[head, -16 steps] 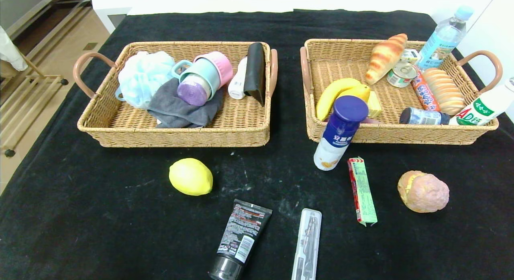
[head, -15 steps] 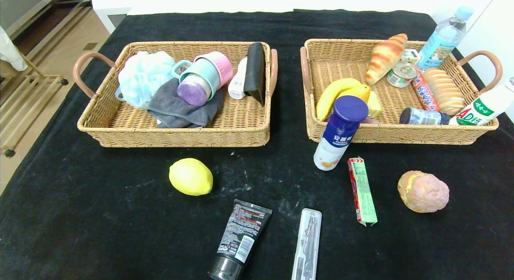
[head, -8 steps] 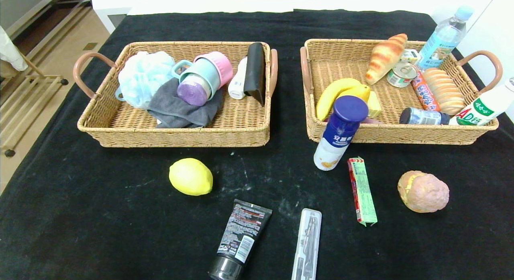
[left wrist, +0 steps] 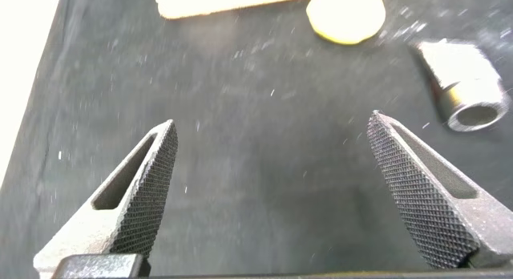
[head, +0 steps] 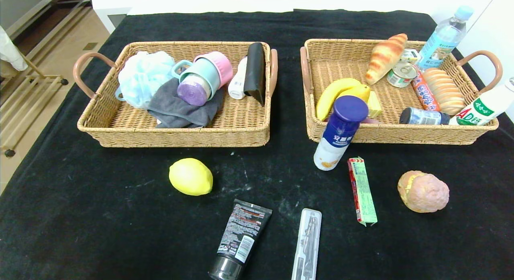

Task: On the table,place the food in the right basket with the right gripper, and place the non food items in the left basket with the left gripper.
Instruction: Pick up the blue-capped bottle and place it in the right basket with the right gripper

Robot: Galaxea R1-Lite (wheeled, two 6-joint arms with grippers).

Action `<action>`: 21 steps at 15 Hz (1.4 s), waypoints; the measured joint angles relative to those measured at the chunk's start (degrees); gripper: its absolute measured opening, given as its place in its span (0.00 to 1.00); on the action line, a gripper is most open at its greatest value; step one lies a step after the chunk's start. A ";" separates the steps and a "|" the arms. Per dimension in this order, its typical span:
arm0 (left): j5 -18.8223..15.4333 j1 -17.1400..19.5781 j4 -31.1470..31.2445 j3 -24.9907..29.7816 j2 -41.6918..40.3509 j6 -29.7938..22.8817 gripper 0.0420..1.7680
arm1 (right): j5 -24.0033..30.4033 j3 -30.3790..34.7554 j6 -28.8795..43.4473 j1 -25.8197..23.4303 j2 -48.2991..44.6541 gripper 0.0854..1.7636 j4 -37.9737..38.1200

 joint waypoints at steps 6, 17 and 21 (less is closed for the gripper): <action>-0.88 -1.11 -0.57 -10.39 11.91 0.04 0.97 | -0.12 -11.82 -0.46 2.26 13.15 0.97 -0.63; -15.27 -2.29 -6.68 -25.65 37.99 0.26 0.97 | 6.29 -23.00 -0.46 7.79 41.51 0.97 -12.34; -15.96 -7.23 -6.80 -30.59 45.53 0.52 0.97 | 6.62 -27.45 -0.39 12.67 48.54 0.97 -12.47</action>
